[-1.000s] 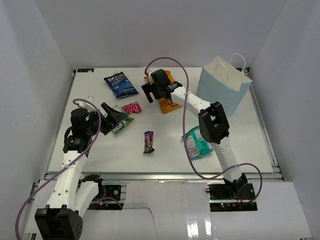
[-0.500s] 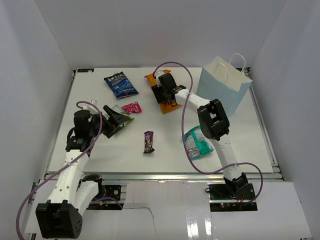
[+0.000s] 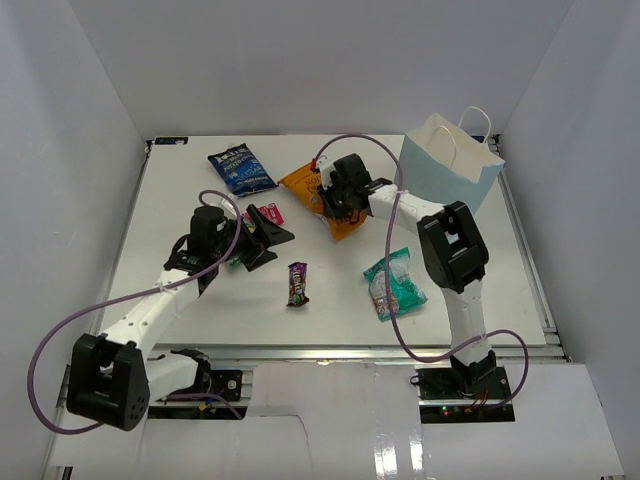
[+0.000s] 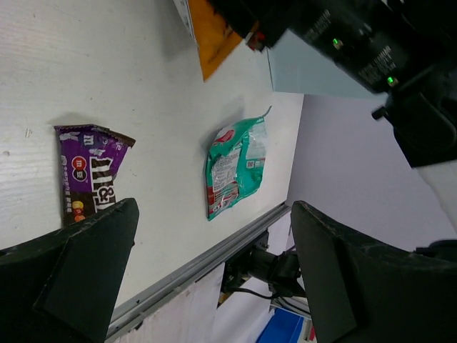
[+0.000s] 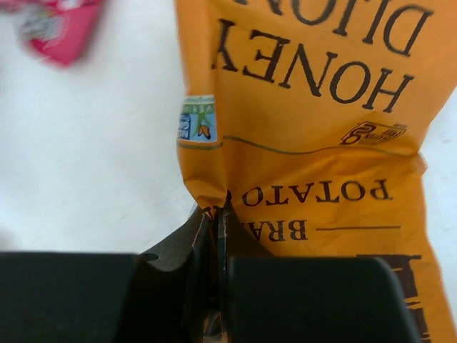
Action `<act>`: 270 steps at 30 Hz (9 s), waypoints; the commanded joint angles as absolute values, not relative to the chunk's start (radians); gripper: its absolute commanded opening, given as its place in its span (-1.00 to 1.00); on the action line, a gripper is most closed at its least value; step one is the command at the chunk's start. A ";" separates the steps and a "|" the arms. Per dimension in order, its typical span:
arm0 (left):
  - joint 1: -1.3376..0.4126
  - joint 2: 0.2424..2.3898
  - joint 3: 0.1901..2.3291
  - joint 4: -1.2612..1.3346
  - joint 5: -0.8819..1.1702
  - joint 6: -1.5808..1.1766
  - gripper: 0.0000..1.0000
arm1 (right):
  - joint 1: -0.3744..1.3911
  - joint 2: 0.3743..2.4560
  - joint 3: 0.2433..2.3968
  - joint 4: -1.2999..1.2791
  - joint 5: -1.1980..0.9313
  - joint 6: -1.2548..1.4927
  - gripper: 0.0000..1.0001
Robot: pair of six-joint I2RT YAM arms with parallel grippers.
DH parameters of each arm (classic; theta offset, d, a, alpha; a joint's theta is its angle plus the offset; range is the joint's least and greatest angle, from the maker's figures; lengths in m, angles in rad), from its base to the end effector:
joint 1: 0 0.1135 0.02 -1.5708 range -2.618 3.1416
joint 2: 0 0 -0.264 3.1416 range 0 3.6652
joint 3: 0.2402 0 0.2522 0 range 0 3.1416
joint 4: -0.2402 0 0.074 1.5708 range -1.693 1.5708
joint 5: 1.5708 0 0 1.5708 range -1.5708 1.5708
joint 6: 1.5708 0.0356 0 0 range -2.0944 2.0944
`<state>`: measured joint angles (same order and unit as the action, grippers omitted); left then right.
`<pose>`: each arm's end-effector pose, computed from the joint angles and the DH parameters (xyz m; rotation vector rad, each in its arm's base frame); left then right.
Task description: Place the snacks into the paper bag
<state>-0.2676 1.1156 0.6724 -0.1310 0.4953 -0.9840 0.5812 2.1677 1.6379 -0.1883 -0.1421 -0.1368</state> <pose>0.2264 -0.0796 0.2426 -0.5143 2.2840 -1.2145 0.4087 0.2745 0.1880 -0.8816 2.1367 0.3916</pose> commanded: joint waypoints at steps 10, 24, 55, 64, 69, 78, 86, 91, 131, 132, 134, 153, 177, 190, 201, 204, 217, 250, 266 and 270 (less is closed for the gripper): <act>-0.311 1.288 0.749 0.000 0.394 -1.069 0.96 | 0.577 1.766 1.312 -0.215 -0.738 -0.189 -0.84; -0.318 1.454 0.778 0.018 0.333 -1.227 0.84 | 0.609 1.684 1.230 -0.268 -0.867 -0.229 -0.85; -0.342 1.117 0.753 0.084 0.733 -0.183 -0.70 | 0.514 1.663 1.511 -0.546 -0.982 -0.574 0.94; -0.344 0.973 0.677 0.060 0.914 -0.045 -0.54 | 0.494 1.641 1.657 -0.651 -0.942 -0.897 0.87; -0.344 0.951 0.676 0.060 0.940 -0.028 -0.53 | 0.538 1.660 1.666 -0.938 -1.075 -1.149 0.88; -0.344 0.980 0.718 0.064 0.997 -0.031 -0.53 | 0.664 1.689 1.663 -0.872 -0.948 -1.049 0.91; -0.344 0.963 0.710 0.112 1.014 -0.063 -0.53 | 0.696 1.726 1.661 -0.890 -0.884 -1.032 0.79; -0.345 0.972 0.709 0.135 1.009 -0.083 -0.53 | 0.713 1.733 1.654 -0.922 -0.902 -1.025 0.35; -0.344 0.723 0.635 0.006 0.273 -0.457 0.96 | -0.064 1.612 2.237 -0.230 -0.858 -0.055 -0.85; -0.344 0.723 0.632 0.006 0.270 -0.457 0.96 | -0.105 1.611 2.235 -0.221 -0.823 -0.054 -0.85; -0.344 0.729 0.629 0.006 0.264 -0.457 0.96 | -0.168 1.606 2.229 -0.209 -0.792 -0.064 -0.85; -0.342 0.785 0.617 0.037 0.284 -0.448 0.96 | -0.351 1.453 1.962 -0.492 -0.796 -0.460 -0.85; -0.342 0.802 0.597 0.064 0.319 -0.442 0.96 | -0.351 1.480 1.853 -0.822 -0.795 -0.787 -0.85; -0.344 0.796 0.606 0.043 0.321 -0.448 0.96 | -0.215 1.591 1.855 -0.801 -0.698 -0.746 -0.61; -0.344 0.792 0.612 0.032 0.313 -0.462 0.96 | -0.186 1.606 1.954 -0.813 -0.721 -0.675 0.34; -0.342 0.804 0.620 0.035 0.316 -0.462 0.96 | -0.186 1.615 2.017 -0.811 -0.727 -0.637 0.48; -0.344 0.792 0.623 0.020 0.310 -0.463 0.96 | -0.184 1.598 2.014 -0.833 -0.951 -0.600 0.42; -0.339 0.793 0.618 -0.425 -0.034 -1.048 0.91 | 0.476 1.486 0.962 -0.506 0.081 -0.078 0.85; -0.341 0.712 0.508 -0.259 0.135 -0.971 0.87 | 0.410 1.457 0.904 -0.480 -0.322 -0.244 -0.65; -0.339 0.706 0.509 -0.256 0.146 -0.957 0.87 | 0.365 1.421 0.926 -0.524 -0.518 -0.366 -0.85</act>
<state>-0.3424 0.7216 0.5148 -0.2905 0.1173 -0.9833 0.3935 1.4723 0.9062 -0.5030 -0.3153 -0.2451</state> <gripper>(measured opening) 0.939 0.220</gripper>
